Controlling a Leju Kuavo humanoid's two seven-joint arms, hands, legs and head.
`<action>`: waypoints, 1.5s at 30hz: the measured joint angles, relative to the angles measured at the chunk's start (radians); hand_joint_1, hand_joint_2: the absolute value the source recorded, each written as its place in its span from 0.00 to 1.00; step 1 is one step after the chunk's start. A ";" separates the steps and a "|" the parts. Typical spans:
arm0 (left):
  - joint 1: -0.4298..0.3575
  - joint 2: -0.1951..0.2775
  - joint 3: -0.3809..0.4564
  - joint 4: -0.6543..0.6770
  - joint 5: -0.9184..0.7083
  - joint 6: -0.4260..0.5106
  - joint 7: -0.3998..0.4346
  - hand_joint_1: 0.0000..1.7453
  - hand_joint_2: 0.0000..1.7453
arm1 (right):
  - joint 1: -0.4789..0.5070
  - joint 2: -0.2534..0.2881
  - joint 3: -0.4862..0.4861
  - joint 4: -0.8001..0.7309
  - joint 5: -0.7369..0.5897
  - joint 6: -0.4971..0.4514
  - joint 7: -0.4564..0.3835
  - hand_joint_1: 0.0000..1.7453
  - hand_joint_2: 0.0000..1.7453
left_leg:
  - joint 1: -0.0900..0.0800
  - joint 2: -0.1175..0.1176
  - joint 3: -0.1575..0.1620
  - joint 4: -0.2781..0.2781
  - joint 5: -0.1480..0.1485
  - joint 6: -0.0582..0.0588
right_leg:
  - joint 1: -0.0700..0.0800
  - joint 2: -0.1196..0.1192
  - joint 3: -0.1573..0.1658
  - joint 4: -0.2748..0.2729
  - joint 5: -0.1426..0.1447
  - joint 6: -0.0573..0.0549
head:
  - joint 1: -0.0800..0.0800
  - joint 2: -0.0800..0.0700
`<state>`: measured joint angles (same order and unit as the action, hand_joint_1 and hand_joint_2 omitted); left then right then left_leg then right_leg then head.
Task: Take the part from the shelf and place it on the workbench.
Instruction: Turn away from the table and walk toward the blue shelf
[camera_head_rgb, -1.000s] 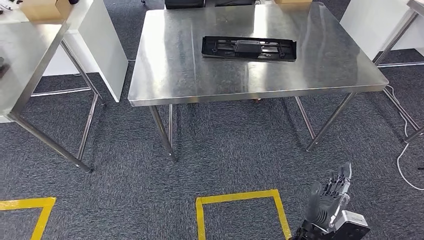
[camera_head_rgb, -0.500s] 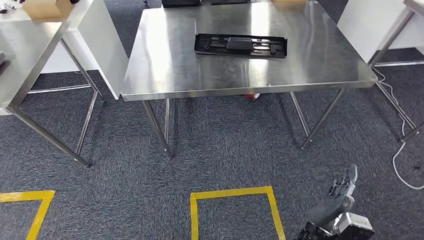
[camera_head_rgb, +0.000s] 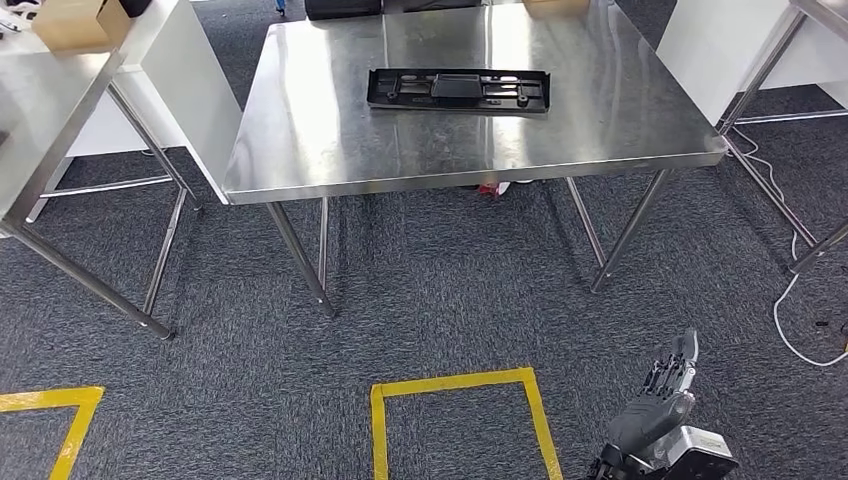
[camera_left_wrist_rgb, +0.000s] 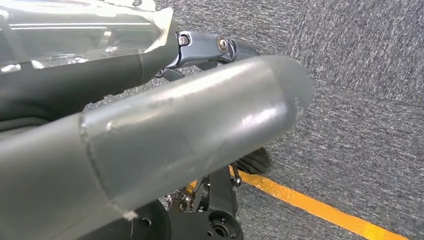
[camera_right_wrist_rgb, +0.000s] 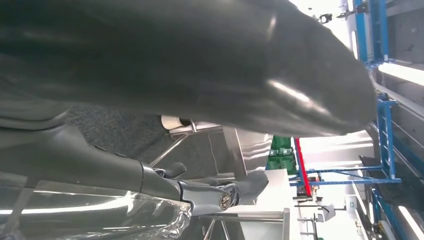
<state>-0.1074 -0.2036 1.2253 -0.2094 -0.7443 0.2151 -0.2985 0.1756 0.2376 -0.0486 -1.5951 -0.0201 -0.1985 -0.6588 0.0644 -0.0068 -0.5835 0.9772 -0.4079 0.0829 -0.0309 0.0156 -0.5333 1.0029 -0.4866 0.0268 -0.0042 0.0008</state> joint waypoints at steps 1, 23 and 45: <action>0.000 0.001 -0.001 0.000 -0.001 -0.002 0.000 0.00 0.00 | 0.001 -0.001 0.003 0.002 0.004 -0.005 0.000 0.00 0.00 | 0.001 0.000 0.000 -0.002 0.001 -0.021 | 0.001 0.000 -0.002 0.001 0.000 0.000 | 0.000 0.000; 0.003 -0.002 -0.005 0.000 -0.018 -0.004 0.000 0.00 0.00 | 0.021 -0.012 0.009 0.012 0.027 -0.026 0.034 0.00 0.00 | -0.006 0.002 -0.013 0.007 -0.009 -0.147 | -0.008 -0.001 -0.020 0.005 0.004 0.008 | 0.001 0.000; 0.005 -0.009 -0.004 0.000 -0.011 -0.001 0.001 0.00 0.00 | 0.029 -0.008 0.001 0.003 0.023 -0.006 0.052 0.00 0.00 | 0.005 0.014 -0.026 -0.007 0.021 -0.138 | -0.022 -0.014 0.021 -0.006 -0.031 0.047 | 0.012 0.000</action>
<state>-0.1028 -0.2124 1.2211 -0.2099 -0.7549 0.2137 -0.2977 0.2050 0.2291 -0.0473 -1.5917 0.0028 -0.2041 -0.6070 0.0695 0.0071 -0.6096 0.9704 -0.3864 -0.0549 -0.0526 0.0018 -0.5123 0.9966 -0.5172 0.0736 0.0082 0.0009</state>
